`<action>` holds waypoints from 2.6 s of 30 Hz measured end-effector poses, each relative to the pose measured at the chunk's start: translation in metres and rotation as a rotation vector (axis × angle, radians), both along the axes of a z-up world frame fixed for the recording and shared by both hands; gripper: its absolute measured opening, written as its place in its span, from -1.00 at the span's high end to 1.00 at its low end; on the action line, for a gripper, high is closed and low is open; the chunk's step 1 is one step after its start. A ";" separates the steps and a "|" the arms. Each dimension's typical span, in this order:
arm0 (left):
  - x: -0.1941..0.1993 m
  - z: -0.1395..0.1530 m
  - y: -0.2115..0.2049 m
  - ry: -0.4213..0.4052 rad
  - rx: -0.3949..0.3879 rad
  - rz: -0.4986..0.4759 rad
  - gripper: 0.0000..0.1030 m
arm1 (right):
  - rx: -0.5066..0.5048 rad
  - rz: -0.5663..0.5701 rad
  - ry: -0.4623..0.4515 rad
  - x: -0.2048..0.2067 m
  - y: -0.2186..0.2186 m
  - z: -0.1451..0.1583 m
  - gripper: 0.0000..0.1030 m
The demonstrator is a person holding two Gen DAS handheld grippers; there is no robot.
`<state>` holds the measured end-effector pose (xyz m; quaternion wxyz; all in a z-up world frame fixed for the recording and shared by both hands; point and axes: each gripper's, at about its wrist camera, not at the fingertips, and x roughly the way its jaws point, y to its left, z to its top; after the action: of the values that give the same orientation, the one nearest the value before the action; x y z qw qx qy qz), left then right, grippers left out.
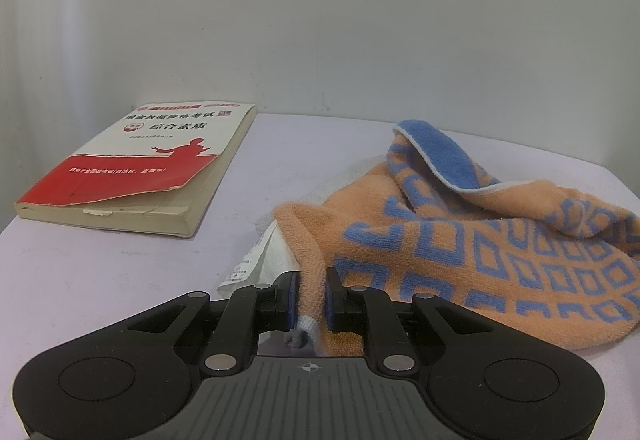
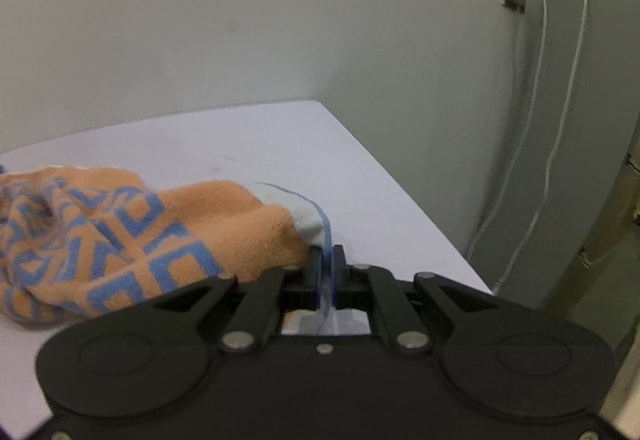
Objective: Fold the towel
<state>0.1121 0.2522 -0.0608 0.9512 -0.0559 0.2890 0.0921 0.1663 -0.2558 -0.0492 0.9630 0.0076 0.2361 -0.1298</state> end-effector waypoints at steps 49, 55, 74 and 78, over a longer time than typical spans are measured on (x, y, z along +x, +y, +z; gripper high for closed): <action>-0.026 0.002 0.013 0.010 0.019 0.015 0.79 | 0.025 0.058 -0.042 -0.009 0.004 -0.019 0.28; -0.039 0.007 0.012 0.029 0.028 0.010 0.80 | 0.026 0.064 -0.053 -0.010 0.003 -0.021 0.23; -0.062 0.047 0.001 -0.126 0.010 -0.050 0.13 | 0.008 0.189 -0.114 -0.007 0.027 0.005 0.11; -0.036 0.041 -0.022 -0.144 0.011 -0.142 -0.06 | -0.026 0.255 -0.114 -0.009 0.045 0.009 -0.03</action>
<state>0.0759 0.2304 -0.0196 0.9740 -0.0367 0.2226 0.0220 0.1576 -0.2104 -0.0403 0.9835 -0.0273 0.1784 -0.0087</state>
